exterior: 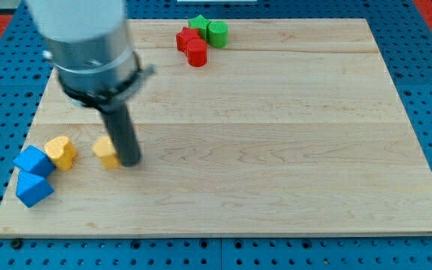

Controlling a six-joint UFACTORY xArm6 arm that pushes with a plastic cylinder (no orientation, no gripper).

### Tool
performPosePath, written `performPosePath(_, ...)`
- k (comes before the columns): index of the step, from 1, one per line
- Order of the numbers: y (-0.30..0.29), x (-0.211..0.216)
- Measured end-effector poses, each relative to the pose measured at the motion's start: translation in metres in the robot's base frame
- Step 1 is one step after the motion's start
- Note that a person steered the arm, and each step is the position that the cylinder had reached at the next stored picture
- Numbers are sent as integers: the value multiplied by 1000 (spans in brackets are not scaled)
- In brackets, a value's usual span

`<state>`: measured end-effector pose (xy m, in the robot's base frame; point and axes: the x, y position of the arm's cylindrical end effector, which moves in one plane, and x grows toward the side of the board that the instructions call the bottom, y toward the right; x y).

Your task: Slide the hexagon to the bottom right of the yellow heart

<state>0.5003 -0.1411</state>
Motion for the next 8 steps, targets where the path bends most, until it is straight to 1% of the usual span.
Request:
performPosePath(1, 33, -31)
performPosePath(2, -36, -28)
performPosePath(3, -84, -11)
performPosePath(4, -60, -33)
performPosePath(5, -52, -62)
performPosePath(6, -15, -106)
performPosePath(7, -5, -129)
performPosePath(8, -5, -137)
